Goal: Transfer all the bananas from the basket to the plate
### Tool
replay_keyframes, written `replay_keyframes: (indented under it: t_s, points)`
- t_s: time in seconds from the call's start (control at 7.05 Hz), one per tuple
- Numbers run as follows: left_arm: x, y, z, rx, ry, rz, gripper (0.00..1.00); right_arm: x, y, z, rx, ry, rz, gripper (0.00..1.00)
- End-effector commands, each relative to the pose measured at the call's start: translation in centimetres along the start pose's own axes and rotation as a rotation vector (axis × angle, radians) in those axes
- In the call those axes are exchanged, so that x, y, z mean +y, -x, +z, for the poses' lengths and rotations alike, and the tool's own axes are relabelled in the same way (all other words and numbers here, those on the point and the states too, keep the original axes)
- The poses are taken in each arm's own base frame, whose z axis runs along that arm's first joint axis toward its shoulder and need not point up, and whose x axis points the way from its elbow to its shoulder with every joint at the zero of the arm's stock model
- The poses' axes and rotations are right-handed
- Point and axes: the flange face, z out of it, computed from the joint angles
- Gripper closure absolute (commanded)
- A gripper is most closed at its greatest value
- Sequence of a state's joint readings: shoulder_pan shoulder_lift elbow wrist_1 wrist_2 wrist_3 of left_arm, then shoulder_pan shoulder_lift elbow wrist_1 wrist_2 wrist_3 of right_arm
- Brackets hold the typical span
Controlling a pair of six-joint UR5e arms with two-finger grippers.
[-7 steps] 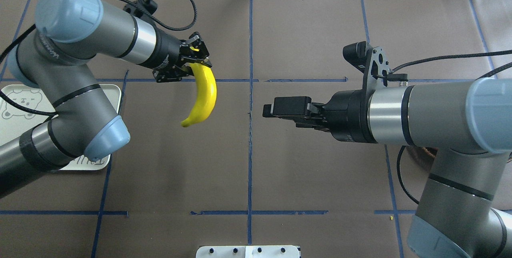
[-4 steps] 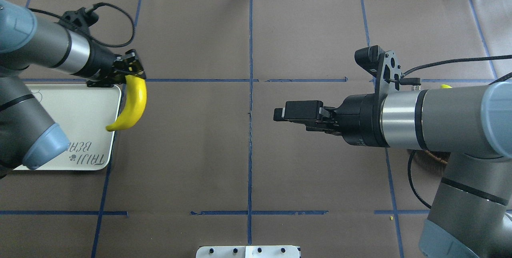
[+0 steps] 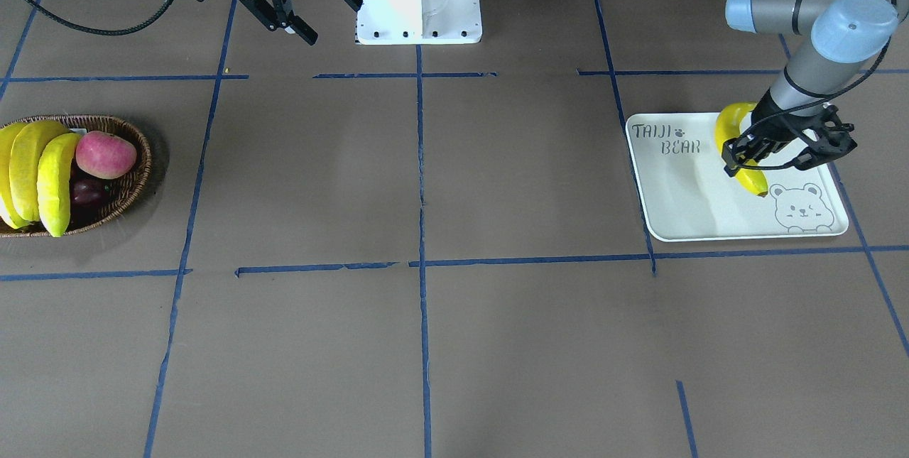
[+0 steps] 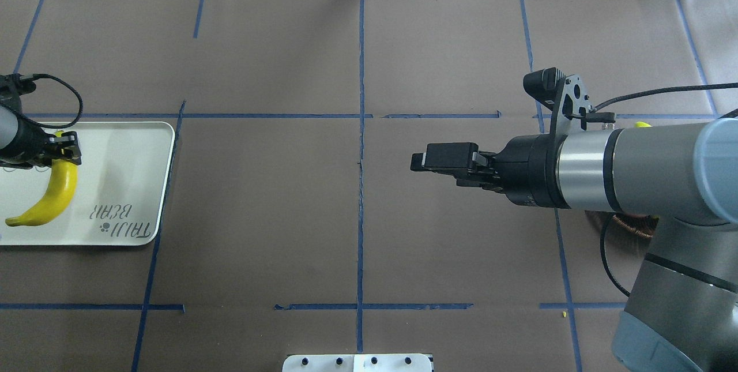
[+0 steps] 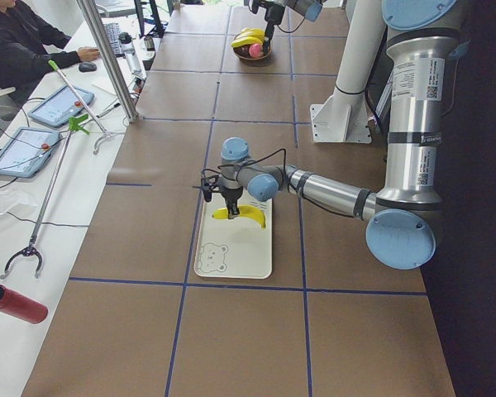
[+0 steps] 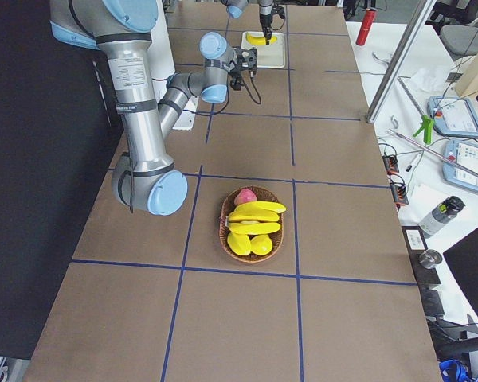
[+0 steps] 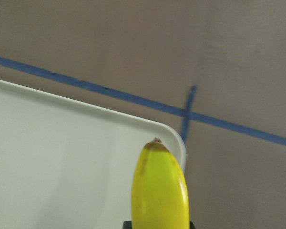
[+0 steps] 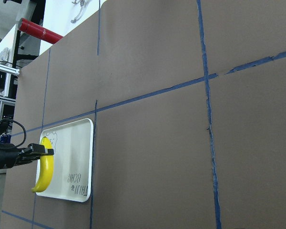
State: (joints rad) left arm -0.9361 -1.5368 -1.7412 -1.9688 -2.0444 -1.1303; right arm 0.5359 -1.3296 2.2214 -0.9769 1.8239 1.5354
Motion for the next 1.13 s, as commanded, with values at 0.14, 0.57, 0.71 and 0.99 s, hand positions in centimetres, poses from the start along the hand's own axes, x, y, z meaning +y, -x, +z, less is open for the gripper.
replay_keyframes:
  t_s: [0.14, 0.57, 0.71, 0.99]
  points:
    - [-3.0, 5.8, 2.5, -0.078, 0.005, -0.021, 1.0, 0.0, 0.1, -0.1, -0.002, -0.003, 0.0, 0.0]
    - [-5.4, 6.3, 2.7, -0.084, -0.006, -0.014, 1.0, 0.0, 0.3, -0.3, -0.008, -0.003, -0.002, 0.0]
    - [-6.3, 5.1, 2.9, -0.078, -0.009, -0.016, 1.0, 0.0, 0.2, -0.3, -0.007, -0.004, -0.002, 0.0]
    - [-6.9, 3.9, 2.8, -0.07, -0.014, -0.011, 1.0, 0.0, 0.2, -0.3, -0.007, -0.004, -0.002, 0.0]
